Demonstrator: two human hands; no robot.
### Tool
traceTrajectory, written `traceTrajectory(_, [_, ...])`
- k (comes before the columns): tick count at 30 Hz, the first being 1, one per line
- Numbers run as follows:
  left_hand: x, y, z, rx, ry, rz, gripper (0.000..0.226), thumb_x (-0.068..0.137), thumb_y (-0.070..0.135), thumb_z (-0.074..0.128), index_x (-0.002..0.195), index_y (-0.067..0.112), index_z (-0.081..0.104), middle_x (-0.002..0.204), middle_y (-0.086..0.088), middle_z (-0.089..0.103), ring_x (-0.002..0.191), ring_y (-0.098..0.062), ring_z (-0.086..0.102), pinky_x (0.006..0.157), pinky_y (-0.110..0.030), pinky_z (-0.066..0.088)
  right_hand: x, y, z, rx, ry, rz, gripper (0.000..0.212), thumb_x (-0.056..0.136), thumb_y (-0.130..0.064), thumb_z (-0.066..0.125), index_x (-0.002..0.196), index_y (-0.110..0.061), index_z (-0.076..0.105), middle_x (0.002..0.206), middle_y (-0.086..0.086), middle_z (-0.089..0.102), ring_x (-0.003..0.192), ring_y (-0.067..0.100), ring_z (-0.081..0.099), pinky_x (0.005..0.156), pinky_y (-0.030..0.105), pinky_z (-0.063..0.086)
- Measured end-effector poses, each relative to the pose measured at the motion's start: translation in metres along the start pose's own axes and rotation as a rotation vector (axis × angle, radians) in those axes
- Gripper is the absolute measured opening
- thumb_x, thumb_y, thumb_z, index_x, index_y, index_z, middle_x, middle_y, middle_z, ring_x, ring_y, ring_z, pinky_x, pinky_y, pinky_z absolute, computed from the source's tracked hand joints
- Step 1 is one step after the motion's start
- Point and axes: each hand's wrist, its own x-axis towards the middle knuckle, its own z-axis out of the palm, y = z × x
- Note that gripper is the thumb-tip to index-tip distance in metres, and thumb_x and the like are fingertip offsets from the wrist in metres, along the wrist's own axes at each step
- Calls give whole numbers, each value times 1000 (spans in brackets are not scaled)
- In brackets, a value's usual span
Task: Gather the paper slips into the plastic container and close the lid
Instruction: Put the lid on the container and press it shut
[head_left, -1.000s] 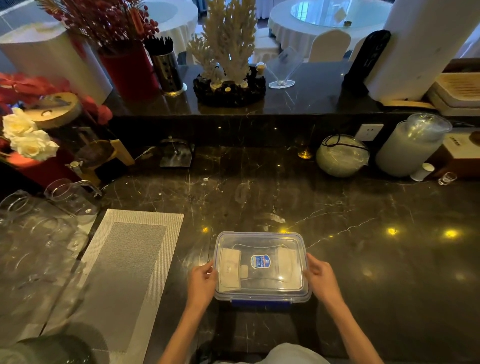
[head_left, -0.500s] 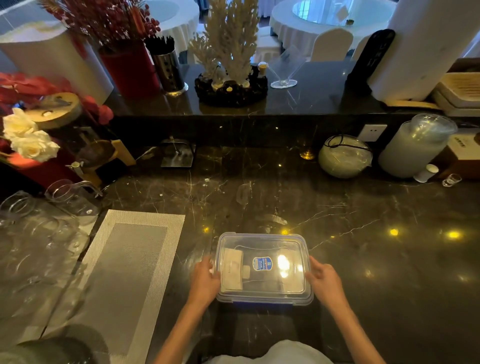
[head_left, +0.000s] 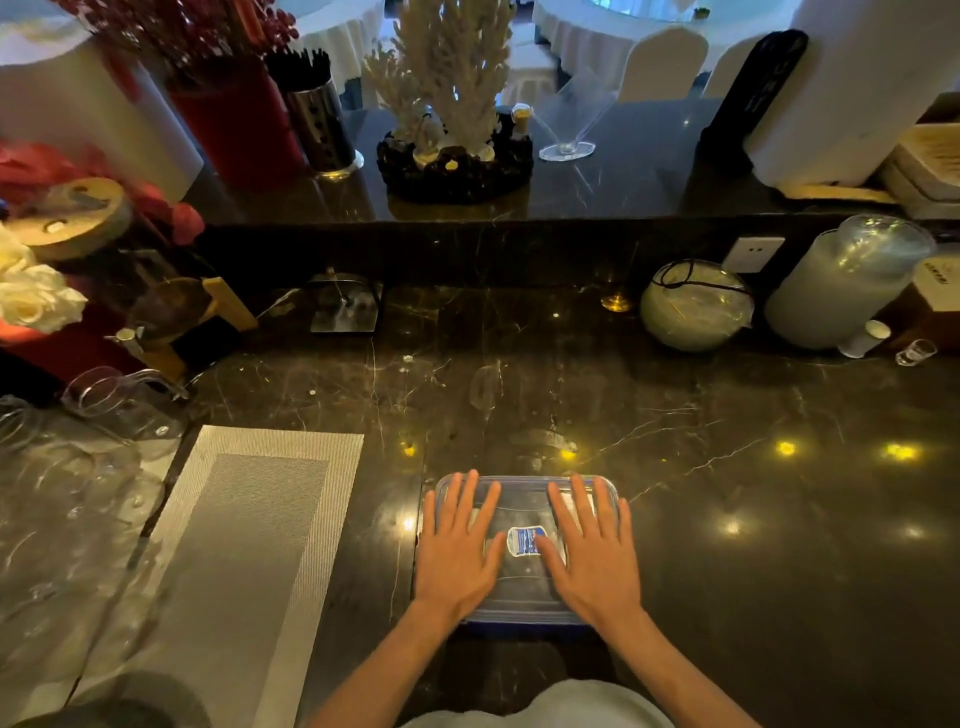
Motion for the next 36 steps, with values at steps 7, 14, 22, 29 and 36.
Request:
traceTrajectory(7, [3, 2, 2, -30, -4, -6, 68, 97, 57, 30, 156, 32, 7, 166, -3, 2, 153, -24, 0, 121, -52, 0, 1, -2, -5, 4, -17, 1, 72, 95, -68, 22, 157, -35, 9, 167, 4, 8, 154, 28, 0, 122, 56, 9])
traceTrajectory(14, [11, -2, -16, -78, -14, 20, 57, 96, 56, 22, 149, 36, 34, 162, -2, 26, 152, -24, 10, 118, -48, -11, 2, 3, -18, 58, -110, -30, 84, 85, -74, -11, 155, -28, -15, 164, 0, -21, 146, 21, -34, 121, 47, -18])
traceTrajectory(22, [94, 13, -75, -260, -494, 57, 85, 86, 65, 52, 155, 30, 16, 163, 0, 20, 152, -23, 2, 120, -54, -13, -66, -27, -34, 33, -104, -334, 76, 85, -65, 50, 149, -27, 40, 158, -5, 34, 147, 24, 33, 118, 45, 7])
traceTrajectory(29, [118, 16, -79, -467, -825, -53, 62, 83, 46, 71, 135, 14, 57, 129, -6, 61, 123, -26, 57, 105, -37, 43, -86, -48, -21, -92, -253, -234, 110, 36, -72, 82, 132, -21, 64, 140, 2, 60, 126, 25, 59, 112, 43, 7])
traceTrajectory(36, [111, 16, -71, -513, -668, -37, 65, 79, 41, 76, 138, 24, 54, 135, -3, 61, 124, -23, 56, 113, -45, 38, -95, -45, -9, -10, -197, -238, 99, 81, -38, 68, 158, -26, 6, 165, -4, -5, 153, 26, -4, 120, 45, -13])
